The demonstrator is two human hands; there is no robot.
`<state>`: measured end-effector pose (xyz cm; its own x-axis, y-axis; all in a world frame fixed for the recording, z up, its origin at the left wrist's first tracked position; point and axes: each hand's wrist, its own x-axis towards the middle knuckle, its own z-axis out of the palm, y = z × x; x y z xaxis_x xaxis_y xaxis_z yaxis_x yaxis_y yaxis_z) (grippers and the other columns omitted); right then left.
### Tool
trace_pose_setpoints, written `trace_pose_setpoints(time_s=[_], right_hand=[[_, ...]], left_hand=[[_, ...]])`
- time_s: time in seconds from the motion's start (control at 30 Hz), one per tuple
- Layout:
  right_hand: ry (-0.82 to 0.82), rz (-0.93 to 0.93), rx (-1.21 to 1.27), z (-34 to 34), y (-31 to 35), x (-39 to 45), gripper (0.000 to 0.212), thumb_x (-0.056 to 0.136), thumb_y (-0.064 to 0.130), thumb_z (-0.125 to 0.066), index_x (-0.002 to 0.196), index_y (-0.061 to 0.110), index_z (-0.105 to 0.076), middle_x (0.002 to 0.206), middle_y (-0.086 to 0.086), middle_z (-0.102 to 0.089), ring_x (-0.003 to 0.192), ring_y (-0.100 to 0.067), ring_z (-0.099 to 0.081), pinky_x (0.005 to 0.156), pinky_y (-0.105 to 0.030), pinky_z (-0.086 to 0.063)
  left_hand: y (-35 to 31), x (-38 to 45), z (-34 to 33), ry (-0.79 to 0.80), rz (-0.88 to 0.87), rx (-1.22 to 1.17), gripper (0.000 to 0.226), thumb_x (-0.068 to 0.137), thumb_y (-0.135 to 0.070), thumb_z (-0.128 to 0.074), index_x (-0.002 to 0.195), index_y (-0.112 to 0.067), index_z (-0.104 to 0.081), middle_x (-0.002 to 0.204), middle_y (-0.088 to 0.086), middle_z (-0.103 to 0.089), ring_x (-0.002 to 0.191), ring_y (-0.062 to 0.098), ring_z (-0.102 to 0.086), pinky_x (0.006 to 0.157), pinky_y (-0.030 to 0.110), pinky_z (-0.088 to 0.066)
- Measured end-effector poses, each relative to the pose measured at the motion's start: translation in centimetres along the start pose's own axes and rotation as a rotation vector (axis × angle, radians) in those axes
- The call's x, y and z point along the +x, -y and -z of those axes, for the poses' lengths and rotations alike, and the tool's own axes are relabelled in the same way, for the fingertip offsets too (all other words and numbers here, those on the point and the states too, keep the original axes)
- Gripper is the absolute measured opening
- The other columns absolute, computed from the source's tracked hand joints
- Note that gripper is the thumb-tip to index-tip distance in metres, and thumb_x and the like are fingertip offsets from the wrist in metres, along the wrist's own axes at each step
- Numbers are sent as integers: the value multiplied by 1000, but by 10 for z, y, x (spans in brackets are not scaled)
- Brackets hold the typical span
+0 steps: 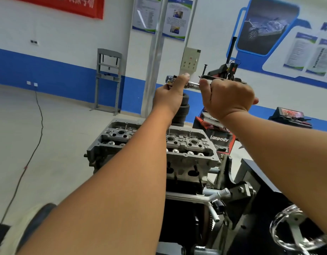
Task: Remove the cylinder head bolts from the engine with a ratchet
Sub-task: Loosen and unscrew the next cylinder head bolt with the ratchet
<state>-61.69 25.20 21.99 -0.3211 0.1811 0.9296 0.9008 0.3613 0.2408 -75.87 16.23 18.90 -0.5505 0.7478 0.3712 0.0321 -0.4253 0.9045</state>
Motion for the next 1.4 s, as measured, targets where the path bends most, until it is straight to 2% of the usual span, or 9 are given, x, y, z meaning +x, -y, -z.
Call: trace_pose_setpoints(time_s=[0.27, 0.47, 0.57, 0.67, 0.83, 1.03, 1.13, 1.23, 1.4], right_hand=[[-90, 0, 59, -11, 0, 4, 75, 100, 69, -3, 63, 21, -46, 53, -5, -44, 47, -25, -42, 60, -33, -33], [-66, 16, 68, -22, -4, 8, 80, 98, 70, 3, 65, 19, -50, 54, -5, -48, 48, -27, -45, 60, -32, -34], [-58, 24, 70, -29, -4, 11, 81, 98, 70, 3, 66, 19, -51, 56, -5, -48, 49, -28, -47, 60, -32, -35], [-86, 44, 83, -35, -4, 13, 78, 99, 68, 3, 65, 19, -48, 55, -4, -45, 47, -27, -43, 57, -31, -29], [-59, 50, 114, -49, -5, 18, 82, 99, 67, 0, 69, 14, -55, 60, -8, -52, 51, -30, -47, 58, -33, -26], [-78, 38, 212, -67, -2, 29, 90, 90, 76, 14, 71, 16, -50, 62, -7, -50, 54, -32, -46, 59, -35, -22], [-146, 22, 287, -78, 1, 33, 95, 92, 76, 9, 76, 11, -58, 61, -6, -48, 53, -31, -47, 59, -34, -23], [-228, 26, 409, -87, 6, 36, 90, 95, 75, 4, 76, 10, -55, 60, -5, -45, 51, -30, -45, 58, -34, -24], [-161, 19, 839, -94, 33, 37, 78, 93, 79, 1, 74, 17, -43, 64, 0, -40, 63, -21, -36, 60, -34, -21]], left_hand=[[7, 6, -5, -30, -66, -1, 49, 82, -70, -69, 65, -28, -51, 38, -19, -40, 34, -2, -41, 61, 30, -36], [12, 8, -7, -29, -118, -3, 50, 84, -69, -68, 66, -24, -55, 41, -18, -40, 38, -2, -43, 67, 31, -41], [13, 8, -6, -36, -141, -4, 59, 86, -68, -68, 86, -9, -72, 41, -18, -40, 39, -2, -43, 66, 29, -41], [14, 6, -6, -34, -168, -4, 67, 88, -66, -66, 105, -2, -73, 40, -18, -40, 40, 0, -43, 63, 28, -42], [15, 9, -7, -23, -199, 22, 49, 88, -64, -68, 67, -21, -59, 46, -16, -44, 48, 4, -46, 66, 32, -44], [18, 13, -6, -37, -250, 44, 45, 89, -56, -73, 73, -14, -65, 56, -17, -50, 58, 4, -48, 67, 32, -45], [19, 13, -5, -40, -277, 46, 42, 88, -50, -76, 89, -8, -73, 69, -3, -60, 69, 14, -56, 72, 37, -51], [21, 13, -6, -48, -298, 52, 32, 88, -46, -77, 87, -14, -74, 79, 3, -71, 80, 19, -65, 75, 38, -55], [31, 17, -8, -22, -333, 96, 29, 88, -29, -74, 65, -20, -60, 53, -15, -53, 56, 3, -50, 62, 29, -45]])
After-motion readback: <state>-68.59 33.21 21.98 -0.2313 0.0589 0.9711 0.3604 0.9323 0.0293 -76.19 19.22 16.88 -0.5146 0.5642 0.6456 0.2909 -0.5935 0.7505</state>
